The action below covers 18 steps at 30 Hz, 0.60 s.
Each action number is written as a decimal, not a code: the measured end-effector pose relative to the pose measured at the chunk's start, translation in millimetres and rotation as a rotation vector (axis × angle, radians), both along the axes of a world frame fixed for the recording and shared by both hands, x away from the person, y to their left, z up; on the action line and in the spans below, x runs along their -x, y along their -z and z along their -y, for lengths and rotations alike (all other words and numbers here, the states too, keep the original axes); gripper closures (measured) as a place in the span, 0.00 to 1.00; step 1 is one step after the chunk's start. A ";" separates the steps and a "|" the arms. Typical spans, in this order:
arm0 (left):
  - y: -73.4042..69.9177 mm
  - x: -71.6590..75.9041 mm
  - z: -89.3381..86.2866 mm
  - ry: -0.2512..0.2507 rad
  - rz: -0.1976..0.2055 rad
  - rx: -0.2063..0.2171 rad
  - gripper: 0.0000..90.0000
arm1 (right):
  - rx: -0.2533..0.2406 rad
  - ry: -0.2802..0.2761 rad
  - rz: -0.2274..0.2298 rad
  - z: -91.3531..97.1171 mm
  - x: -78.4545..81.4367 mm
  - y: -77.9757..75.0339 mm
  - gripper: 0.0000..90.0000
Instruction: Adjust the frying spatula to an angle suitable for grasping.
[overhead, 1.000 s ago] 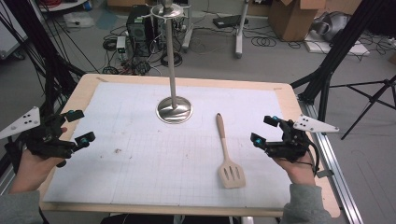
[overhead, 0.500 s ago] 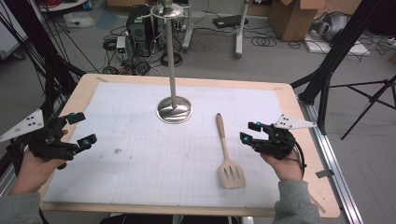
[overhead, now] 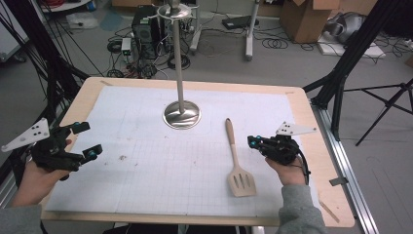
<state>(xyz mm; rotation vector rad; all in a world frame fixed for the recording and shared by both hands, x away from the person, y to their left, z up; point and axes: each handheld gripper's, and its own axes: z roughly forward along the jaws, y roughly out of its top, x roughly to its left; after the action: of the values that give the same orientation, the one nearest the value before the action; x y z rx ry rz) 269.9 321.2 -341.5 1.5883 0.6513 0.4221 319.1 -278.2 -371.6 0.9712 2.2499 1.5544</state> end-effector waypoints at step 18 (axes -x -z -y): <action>7.4 8.9 -8.5 -0.032 -0.019 -0.019 0.02 | 0.057 -0.033 -0.015 -15.4 -22.8 20.6 0.99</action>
<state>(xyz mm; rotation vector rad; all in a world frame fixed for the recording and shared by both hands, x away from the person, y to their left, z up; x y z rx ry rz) 261.0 329.7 -348.9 1.6030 0.6897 0.4387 341.9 -262.8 -392.1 0.9379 2.3178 1.4925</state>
